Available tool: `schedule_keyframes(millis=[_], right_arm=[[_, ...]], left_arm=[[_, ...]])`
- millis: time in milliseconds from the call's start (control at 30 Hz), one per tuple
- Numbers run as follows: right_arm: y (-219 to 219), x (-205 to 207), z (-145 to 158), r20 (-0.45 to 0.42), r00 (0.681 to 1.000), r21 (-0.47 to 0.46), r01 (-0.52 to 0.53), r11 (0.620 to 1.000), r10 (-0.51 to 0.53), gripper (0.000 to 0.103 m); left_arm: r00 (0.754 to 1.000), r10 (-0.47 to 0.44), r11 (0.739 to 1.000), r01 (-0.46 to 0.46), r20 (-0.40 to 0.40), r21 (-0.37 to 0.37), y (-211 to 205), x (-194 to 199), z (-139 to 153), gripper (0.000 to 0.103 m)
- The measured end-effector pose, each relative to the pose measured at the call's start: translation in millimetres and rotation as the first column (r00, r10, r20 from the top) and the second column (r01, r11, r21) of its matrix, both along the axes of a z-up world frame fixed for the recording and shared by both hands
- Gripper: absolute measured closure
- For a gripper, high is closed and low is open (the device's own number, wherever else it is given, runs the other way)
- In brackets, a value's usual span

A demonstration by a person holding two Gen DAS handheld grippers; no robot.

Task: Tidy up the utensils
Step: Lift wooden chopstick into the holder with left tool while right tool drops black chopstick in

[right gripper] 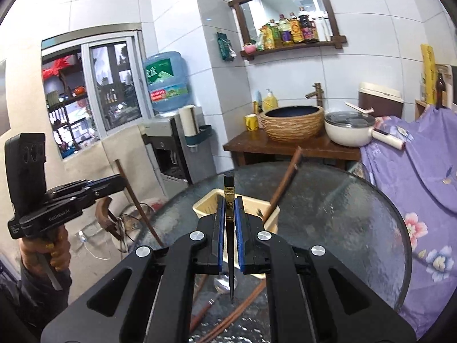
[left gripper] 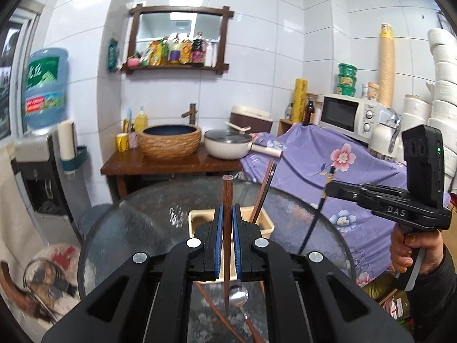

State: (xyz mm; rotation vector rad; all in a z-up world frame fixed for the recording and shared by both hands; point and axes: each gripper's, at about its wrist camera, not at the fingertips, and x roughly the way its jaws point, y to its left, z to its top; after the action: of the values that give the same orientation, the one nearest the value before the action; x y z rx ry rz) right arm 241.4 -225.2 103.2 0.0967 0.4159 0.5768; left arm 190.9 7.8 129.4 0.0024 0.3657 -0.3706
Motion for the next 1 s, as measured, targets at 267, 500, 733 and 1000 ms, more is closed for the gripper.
schedule_keyframes(millis=[267,500,733,1000], right_arm=[[10.9,22.4,65.0,0.061,0.998,0.047,-0.021,0.999,0.018,0.095],[27.1,45.7,99.5,0.16,0.985,0.02,0.057,0.998,-0.059,0.095],[35.2,75.5,57.4,0.144,0.982,-0.013,0.128,0.992,-0.125,0.095],[34.9,97.3,-0.9,0.044,0.987,-0.025,0.154,0.988,-0.153,0.095]], left_arm=[[0.996,-0.011,1.0,0.011,0.09,0.01,-12.2,19.2,63.9,0.096],[0.986,0.045,0.999,-0.045,0.158,-0.004,-17.5,48.0,101.5,0.096],[0.996,0.07,0.998,-0.07,0.05,-0.008,-25.0,92.2,55.4,0.096],[0.988,0.121,0.992,-0.122,-0.096,-0.011,-16.6,129.6,-18.2,0.097]])
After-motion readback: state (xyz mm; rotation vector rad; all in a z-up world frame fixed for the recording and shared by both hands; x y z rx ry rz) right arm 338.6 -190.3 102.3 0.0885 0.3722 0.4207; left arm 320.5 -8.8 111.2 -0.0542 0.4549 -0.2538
